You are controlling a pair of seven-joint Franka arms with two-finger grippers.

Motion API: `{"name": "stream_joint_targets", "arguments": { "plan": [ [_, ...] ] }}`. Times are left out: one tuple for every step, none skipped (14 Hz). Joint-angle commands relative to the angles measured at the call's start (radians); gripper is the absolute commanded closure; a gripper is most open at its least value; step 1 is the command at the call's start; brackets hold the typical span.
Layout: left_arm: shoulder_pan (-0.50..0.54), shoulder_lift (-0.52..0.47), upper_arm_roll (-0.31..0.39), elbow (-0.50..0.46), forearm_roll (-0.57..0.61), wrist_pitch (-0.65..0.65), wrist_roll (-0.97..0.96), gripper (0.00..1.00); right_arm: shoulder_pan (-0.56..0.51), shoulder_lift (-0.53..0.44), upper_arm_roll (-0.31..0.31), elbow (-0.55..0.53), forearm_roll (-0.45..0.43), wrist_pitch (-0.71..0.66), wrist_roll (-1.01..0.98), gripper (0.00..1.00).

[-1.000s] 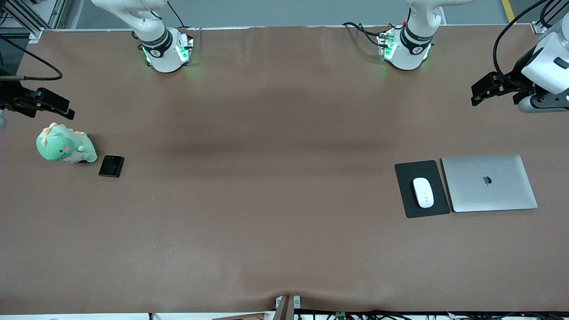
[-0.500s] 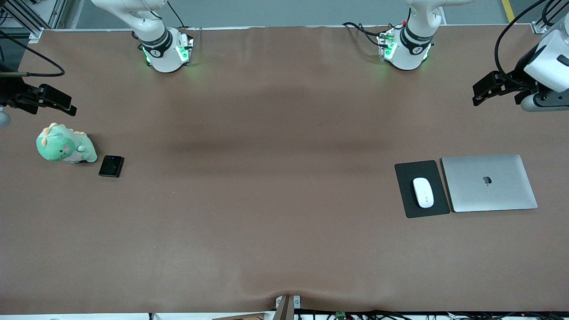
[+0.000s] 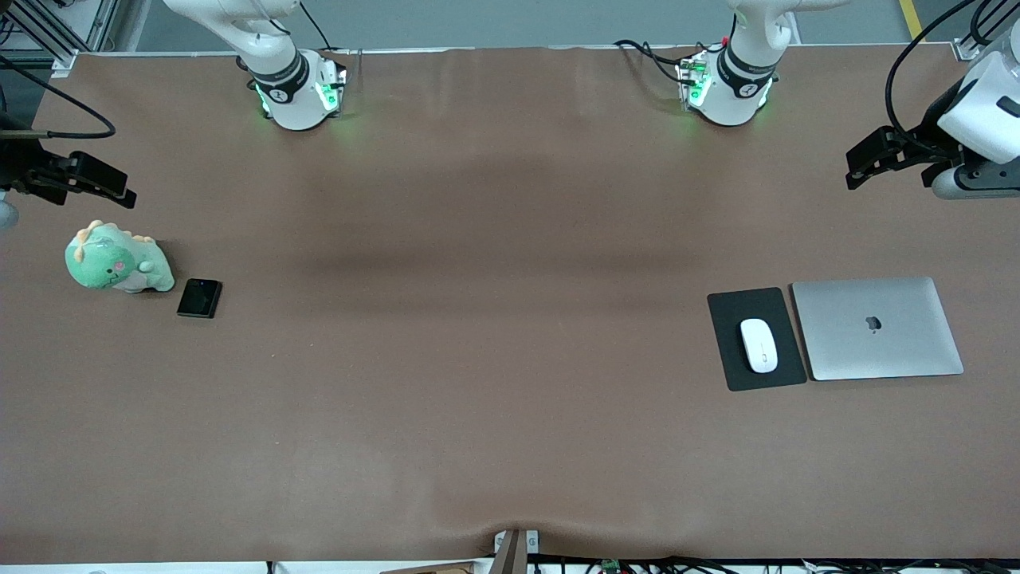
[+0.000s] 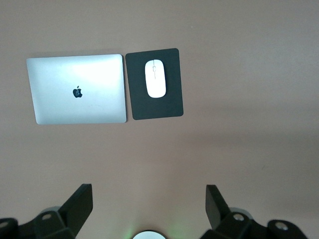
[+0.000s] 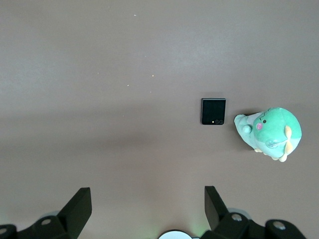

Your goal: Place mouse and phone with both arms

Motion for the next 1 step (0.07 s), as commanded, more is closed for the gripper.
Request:
{"name": "stream_joint_targets", "arguments": {
  "plan": [
    [0.001,-0.004,-0.007,0.008,-0.018,0.0,-0.008,0.0,-0.009,-0.022,0.012,-0.023,-0.013,0.002,0.012,0.0]
  ]
}}
